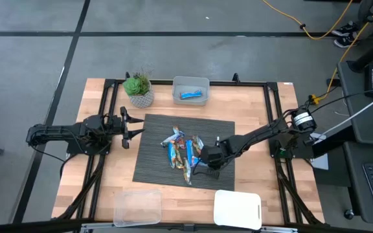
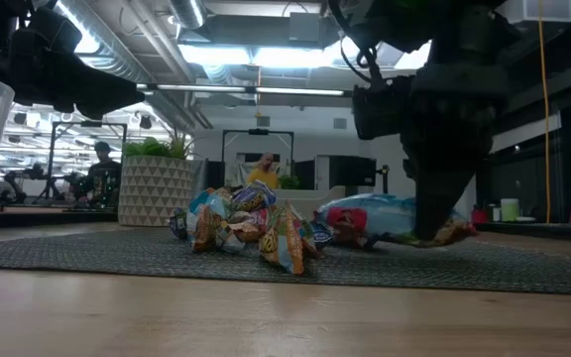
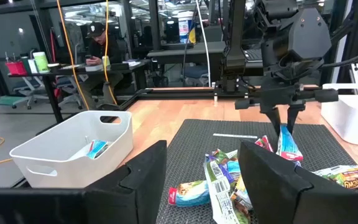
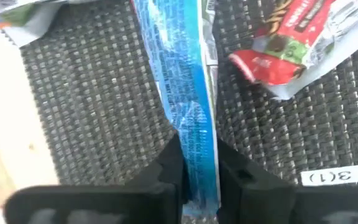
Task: Pick and place Granola Bars by type
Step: Put the red granola bar into the gray bin
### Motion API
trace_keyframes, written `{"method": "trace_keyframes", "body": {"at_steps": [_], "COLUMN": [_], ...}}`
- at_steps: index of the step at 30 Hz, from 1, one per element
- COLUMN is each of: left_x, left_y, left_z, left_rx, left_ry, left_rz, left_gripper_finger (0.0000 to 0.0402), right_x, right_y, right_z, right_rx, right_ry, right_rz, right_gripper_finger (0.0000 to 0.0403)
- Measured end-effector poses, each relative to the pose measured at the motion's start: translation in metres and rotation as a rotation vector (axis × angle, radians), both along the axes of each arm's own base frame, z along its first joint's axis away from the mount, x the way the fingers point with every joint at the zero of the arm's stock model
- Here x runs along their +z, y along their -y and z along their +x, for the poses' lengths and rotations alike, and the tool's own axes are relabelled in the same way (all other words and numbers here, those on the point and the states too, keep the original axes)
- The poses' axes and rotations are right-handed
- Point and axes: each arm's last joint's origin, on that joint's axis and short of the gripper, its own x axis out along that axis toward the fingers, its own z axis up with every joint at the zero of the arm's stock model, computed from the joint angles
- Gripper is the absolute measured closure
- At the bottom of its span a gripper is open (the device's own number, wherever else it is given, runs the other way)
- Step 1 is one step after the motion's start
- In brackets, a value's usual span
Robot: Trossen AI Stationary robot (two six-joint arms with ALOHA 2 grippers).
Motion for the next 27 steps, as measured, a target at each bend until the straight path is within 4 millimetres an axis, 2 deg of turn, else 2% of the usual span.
{"method": "trace_keyframes", "body": {"at_steps": [5, 8, 11, 14, 20, 24, 27], "left_x": [0.0, 0.0, 0.0, 0.0, 0.0, 0.0, 0.0], "left_y": [0.0, 0.0, 0.0, 0.0, 0.0, 0.0, 0.0], "left_z": [0.0, 0.0, 0.0, 0.0, 0.0, 0.0, 0.0], "left_rx": [0.0, 0.0, 0.0, 0.0, 0.0, 0.0, 0.0], "left_ry": [0.0, 0.0, 0.001, 0.0, 0.0, 0.0, 0.0], "left_rz": [0.0, 0.0, 0.0, 0.0, 0.0, 0.0, 0.0], "left_gripper_finger": [0.0212, 0.0212, 0.021, 0.0211, 0.0211, 0.021, 0.0212], "right_x": [0.013, 0.027, 0.046, 0.07, 0.131, 0.172, 0.199], "right_y": [-0.001, -0.002, -0.002, -0.002, 0.001, 0.011, 0.02], "right_z": [0.002, 0.005, 0.01, 0.015, 0.023, 0.017, 0.007], "right_rx": [0.005, 0.03, 0.044, 0.053, 0.007, -0.076, -0.149], "right_ry": [-0.04, -0.071, -0.085, -0.076, 0.076, 0.197, 0.282], "right_rz": [0.0, -0.017, -0.06, -0.115, -0.219, -0.278, -0.319], "right_gripper_finger": [0.0347, 0.0335, 0.0344, 0.0359, 0.035, 0.0337, 0.0353]}}
